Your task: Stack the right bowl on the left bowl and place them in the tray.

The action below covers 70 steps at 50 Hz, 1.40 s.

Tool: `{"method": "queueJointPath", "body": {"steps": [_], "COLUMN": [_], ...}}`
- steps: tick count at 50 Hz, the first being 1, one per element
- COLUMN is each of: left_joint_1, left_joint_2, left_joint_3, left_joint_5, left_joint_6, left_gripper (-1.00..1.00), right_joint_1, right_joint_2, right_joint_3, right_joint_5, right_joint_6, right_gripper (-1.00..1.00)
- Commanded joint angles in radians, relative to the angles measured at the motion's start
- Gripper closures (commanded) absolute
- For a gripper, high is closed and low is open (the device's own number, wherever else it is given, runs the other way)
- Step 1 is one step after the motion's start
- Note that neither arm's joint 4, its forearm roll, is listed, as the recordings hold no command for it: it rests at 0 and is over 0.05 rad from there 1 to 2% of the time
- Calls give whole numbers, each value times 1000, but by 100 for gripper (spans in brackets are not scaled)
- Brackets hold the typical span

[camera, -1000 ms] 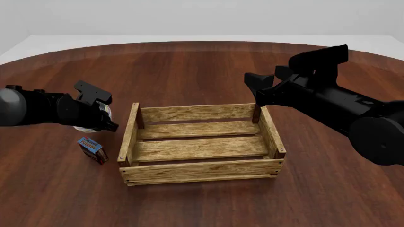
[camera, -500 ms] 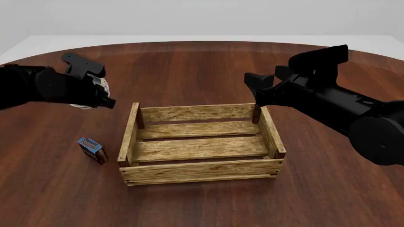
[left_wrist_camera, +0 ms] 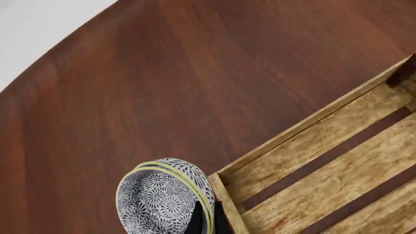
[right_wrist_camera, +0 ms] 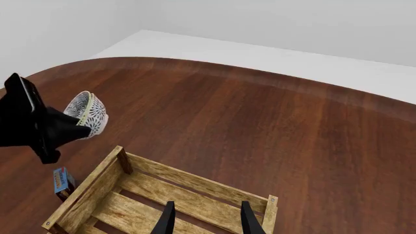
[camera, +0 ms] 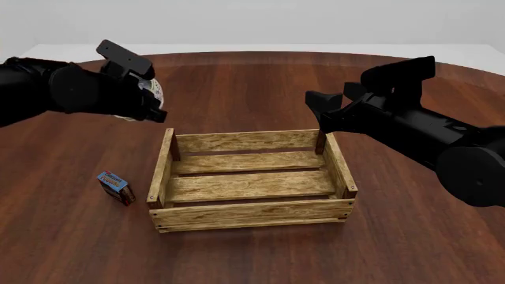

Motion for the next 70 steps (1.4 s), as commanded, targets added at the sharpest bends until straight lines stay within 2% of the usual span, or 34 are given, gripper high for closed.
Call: {"method": "queueJointPath", "body": {"steps": [1,21,37,70], "left_joint_1": [-132,-276,-354,-407], "left_joint_2": [-54,-44,20,205], "left_joint_3": [-34,-31,-17,-25], "left_joint_5": [51,66,40,-23], "left_joint_6": [10,34,51,52], "left_gripper": [100,100,100,100], "right_joint_1": [1,1,1,1], "right_joint_2": [-1,-1,-1,-1], "right_joint_3": [0,0,0,0], "right_joint_5": [1,1,1,1], "right_joint_6": [-1,-1,-1,-1], "right_gripper": [-100,-100,-100,-100]}}
